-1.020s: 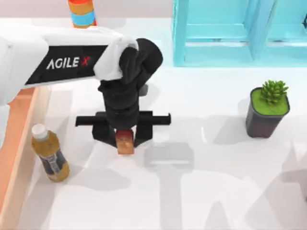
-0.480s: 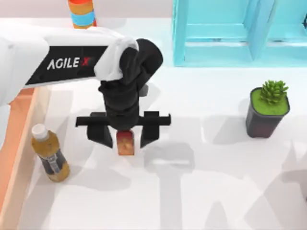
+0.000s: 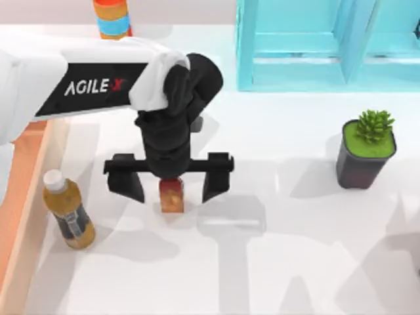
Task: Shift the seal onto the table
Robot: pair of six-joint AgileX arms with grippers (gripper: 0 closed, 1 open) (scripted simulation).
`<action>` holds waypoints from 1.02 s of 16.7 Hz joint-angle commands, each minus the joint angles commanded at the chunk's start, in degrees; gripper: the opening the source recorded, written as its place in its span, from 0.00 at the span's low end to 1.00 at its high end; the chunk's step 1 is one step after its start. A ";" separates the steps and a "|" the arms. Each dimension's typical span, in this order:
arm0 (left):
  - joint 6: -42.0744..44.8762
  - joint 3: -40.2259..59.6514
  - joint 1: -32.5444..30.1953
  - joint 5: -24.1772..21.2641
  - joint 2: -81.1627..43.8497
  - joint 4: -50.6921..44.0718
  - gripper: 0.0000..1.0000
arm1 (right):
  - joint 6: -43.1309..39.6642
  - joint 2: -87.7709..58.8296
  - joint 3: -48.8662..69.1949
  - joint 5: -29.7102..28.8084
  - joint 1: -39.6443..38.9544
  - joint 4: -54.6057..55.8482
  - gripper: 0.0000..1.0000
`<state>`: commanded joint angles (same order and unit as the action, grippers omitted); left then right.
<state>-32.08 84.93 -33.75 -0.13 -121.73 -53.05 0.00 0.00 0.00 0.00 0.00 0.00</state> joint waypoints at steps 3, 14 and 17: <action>-0.02 0.15 0.07 -0.01 0.05 -0.15 1.00 | 0.00 0.00 0.00 0.00 0.00 0.00 1.00; -0.52 23.27 -0.33 -0.20 2.84 -26.89 1.00 | 0.00 0.00 0.00 0.00 0.00 0.00 1.00; -0.34 27.74 -0.20 0.08 4.09 -31.93 1.00 | 0.00 0.00 0.00 0.00 0.00 0.00 1.00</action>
<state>-32.41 112.67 -33.96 -0.05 -117.63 -84.98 0.00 0.00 0.00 0.00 0.00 0.00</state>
